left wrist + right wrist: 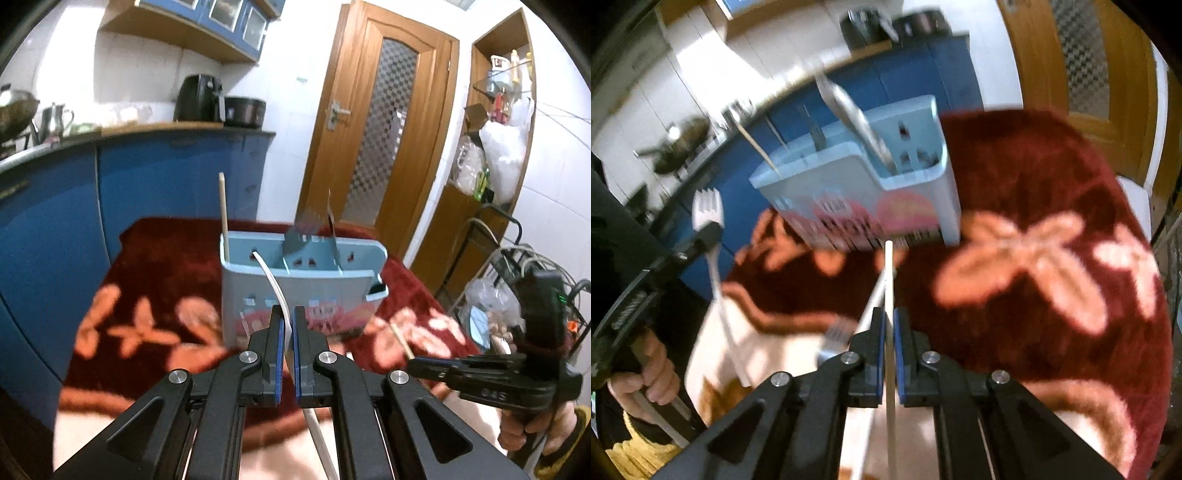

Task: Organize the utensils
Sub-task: 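Lift the white utensil with the left tool while the right tool grasps a white chopstick, then lower both held items into the blue caddy and open both tools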

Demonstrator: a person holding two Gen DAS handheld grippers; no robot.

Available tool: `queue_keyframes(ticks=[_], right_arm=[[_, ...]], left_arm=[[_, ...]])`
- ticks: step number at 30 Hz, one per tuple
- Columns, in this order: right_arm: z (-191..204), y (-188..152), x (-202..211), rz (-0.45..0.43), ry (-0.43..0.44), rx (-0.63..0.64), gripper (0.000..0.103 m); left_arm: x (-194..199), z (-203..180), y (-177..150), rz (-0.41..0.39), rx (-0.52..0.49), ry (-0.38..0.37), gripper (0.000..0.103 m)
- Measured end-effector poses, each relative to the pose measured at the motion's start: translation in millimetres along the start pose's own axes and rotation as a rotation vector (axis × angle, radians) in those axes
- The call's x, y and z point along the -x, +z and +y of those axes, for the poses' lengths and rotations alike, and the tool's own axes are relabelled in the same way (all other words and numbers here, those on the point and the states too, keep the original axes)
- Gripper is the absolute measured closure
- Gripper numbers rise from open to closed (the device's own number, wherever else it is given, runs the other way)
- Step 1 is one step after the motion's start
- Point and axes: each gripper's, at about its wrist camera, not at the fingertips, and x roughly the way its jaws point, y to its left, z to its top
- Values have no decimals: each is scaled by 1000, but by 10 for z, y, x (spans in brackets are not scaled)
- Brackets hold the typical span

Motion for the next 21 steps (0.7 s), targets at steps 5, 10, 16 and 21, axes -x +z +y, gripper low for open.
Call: queue_keyframes(ticks=[5, 10, 16, 21], right_arm=[[75, 117, 298, -174, 13, 27, 97], [199, 325, 344, -295, 16, 34, 97], [217, 535, 262, -374, 37, 19, 97], [215, 691, 235, -442, 46, 25, 97]], left_arm=[[24, -13, 265, -79, -20, 42, 99], [-2, -26, 581, -177, -37, 86, 99], [-82, -39, 871, -292, -67, 154, 99], [-221, -43, 961, -339, -94, 199, 99]])
